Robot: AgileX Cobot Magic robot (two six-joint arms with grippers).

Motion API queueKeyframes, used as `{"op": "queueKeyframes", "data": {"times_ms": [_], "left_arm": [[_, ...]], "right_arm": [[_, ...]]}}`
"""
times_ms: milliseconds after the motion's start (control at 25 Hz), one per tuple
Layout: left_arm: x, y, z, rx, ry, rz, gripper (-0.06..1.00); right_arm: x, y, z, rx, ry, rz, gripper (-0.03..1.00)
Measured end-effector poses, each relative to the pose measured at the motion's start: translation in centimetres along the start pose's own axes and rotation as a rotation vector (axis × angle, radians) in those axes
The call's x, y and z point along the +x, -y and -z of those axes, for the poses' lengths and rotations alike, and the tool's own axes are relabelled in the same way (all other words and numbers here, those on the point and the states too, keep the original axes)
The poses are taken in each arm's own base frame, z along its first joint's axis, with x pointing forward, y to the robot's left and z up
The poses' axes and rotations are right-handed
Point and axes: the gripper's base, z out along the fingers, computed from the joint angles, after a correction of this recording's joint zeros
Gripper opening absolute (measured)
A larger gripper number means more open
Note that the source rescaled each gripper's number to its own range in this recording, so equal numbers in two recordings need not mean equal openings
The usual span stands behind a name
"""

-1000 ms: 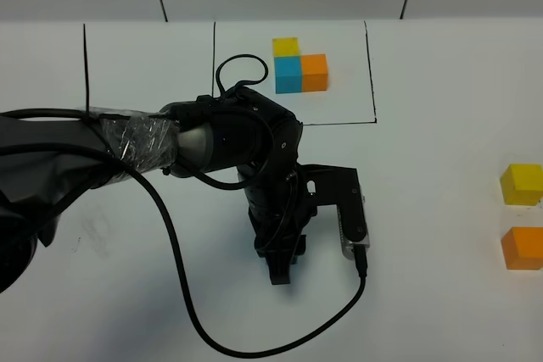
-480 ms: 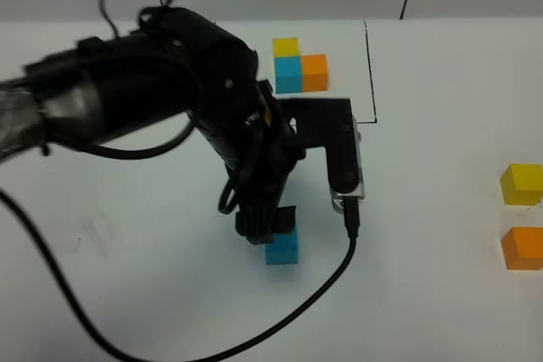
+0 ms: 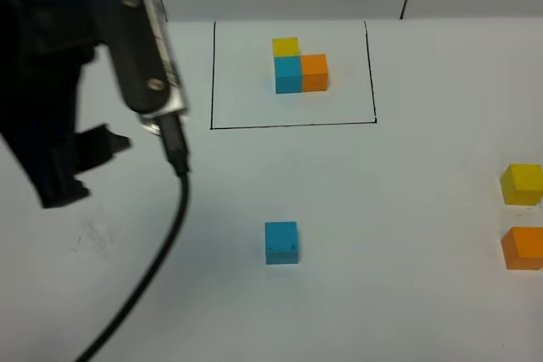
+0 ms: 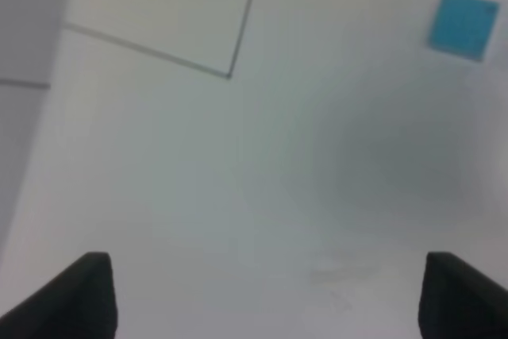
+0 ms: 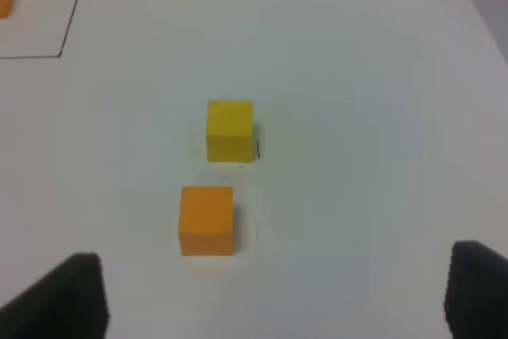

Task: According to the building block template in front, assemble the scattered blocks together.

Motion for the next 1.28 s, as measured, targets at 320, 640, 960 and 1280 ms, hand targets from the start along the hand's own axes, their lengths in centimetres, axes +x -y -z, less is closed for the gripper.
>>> {"op": "queueKeyframes", "data": {"times_ms": [320,640,960,1280], "left_arm": [[10.0,1.0,9.4,-0.206,0.248,0.276,0.73],[19.3,6.2,10.3,-0.238,0.399,0.359,0.73],[21.8,11.6,6.7,-0.225,0.308,0.435,0.67],[21.6,15.9,6.9,-0.289,0.368,0.765,0.59]], "right_arm": [[0.0,0.0,0.0,0.000,0.000,0.000,0.73],[0.0,0.0,0.0,0.000,0.000,-0.001,0.73],[0.0,0.0,0.0,0.000,0.000,-0.001,0.73],[0.0,0.0,0.0,0.000,0.000,0.000,0.73]]}}
